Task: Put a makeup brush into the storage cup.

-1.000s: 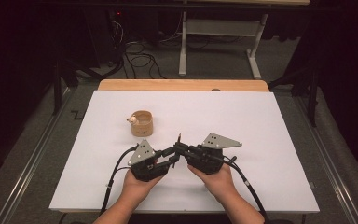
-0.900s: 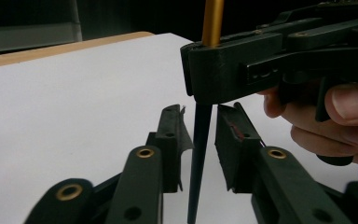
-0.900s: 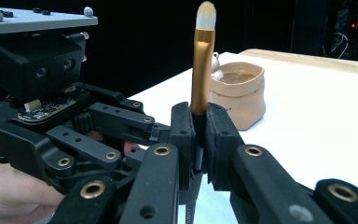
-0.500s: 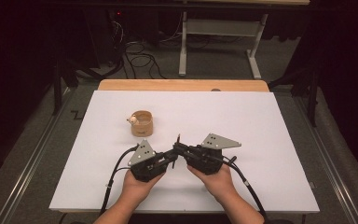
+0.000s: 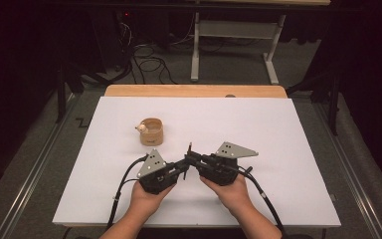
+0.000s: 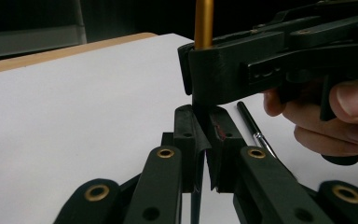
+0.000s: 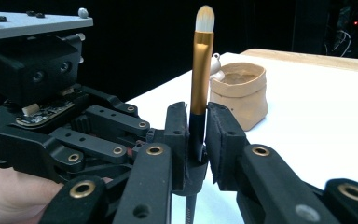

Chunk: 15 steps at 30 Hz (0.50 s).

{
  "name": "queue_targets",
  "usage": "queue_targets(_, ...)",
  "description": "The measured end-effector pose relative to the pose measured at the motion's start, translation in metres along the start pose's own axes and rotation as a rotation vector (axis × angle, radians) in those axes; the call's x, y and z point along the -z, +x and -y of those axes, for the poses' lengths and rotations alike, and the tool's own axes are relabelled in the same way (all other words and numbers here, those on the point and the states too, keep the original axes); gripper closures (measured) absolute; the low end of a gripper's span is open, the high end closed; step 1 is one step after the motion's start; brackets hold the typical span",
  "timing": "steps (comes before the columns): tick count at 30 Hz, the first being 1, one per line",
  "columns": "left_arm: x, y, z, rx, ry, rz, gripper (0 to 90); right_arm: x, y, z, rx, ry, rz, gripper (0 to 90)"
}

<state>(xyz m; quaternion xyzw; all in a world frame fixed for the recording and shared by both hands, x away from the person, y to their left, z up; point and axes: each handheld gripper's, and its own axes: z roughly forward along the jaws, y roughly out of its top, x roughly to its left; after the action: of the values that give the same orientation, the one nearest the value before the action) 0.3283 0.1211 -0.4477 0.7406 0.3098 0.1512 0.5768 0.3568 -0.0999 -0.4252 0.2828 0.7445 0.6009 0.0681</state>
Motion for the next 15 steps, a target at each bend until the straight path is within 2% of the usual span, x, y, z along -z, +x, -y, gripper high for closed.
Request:
queue_targets(7, 0.0, 0.003, 0.0, 0.004, -0.005, -0.008, 83.4, 0.003, -0.002, -0.003, -0.009, -0.013, -0.009, 70.2)
queue_targets(10, 0.001, 0.005, 0.0, -0.002, 0.0, -0.021, 83.4, 0.007, -0.004, -0.005, -0.012, -0.023, -0.011, 68.8)
queue_targets(13, 0.005, 0.01, -0.002, 0.008, -0.012, -0.032, 83.4, 0.012, -0.006, -0.009, -0.009, -0.031, -0.002, 68.3)
queue_targets(15, 0.008, 0.012, -0.004, -0.002, -0.011, -0.045, 83.4, 0.015, -0.009, -0.011, 0.001, -0.033, 0.006, 67.8)
